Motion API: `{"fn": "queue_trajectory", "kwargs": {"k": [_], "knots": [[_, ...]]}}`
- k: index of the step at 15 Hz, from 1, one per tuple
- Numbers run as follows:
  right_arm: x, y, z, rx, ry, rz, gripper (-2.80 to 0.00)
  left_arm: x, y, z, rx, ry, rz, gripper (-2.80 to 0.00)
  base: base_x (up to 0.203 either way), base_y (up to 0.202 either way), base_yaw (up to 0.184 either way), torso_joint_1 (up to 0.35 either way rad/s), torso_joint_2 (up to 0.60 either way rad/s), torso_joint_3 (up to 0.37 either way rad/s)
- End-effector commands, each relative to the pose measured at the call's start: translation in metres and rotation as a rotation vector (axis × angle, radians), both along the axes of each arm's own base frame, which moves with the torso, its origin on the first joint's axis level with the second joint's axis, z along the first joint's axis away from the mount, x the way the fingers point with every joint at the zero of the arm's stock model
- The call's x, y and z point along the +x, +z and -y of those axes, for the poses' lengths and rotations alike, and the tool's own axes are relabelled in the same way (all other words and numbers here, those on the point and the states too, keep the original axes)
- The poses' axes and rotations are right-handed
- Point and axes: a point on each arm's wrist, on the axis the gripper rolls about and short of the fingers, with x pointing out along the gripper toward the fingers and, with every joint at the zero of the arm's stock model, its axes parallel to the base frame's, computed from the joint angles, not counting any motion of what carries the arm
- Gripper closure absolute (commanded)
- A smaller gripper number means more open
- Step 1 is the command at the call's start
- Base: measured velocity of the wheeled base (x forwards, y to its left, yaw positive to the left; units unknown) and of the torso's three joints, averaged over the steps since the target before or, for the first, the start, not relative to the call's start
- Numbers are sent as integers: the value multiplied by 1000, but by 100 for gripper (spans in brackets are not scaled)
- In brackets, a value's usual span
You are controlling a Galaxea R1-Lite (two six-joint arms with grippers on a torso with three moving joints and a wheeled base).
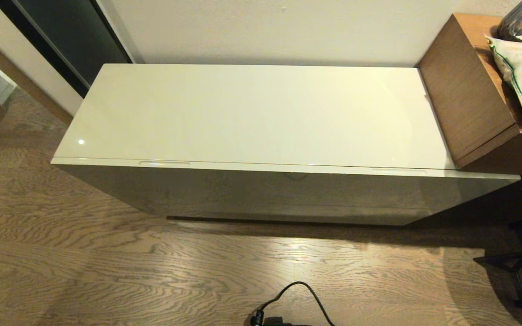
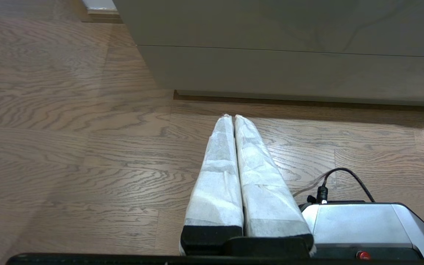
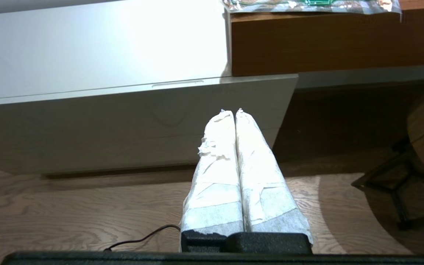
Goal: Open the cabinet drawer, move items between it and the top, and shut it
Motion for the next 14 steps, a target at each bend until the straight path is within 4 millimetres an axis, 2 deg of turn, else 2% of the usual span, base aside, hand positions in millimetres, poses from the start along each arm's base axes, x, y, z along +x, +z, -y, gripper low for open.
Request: {"fn": "queue_trajectory", "kwargs": {"k": [1, 6, 14], "knots": [[-1, 0, 0, -1, -2, 0, 0, 0, 0, 0, 0, 0, 0, 0, 0, 0, 0, 0, 0, 0], [-4, 9, 0, -43, -10, 80, 0, 0, 0, 0, 0, 0, -1, 0, 0, 0, 0, 0, 0, 0], [5, 2, 0, -46, -13, 47, 0, 0, 0, 0, 0, 0, 0, 0, 0, 0, 0, 0, 0, 0]]}}
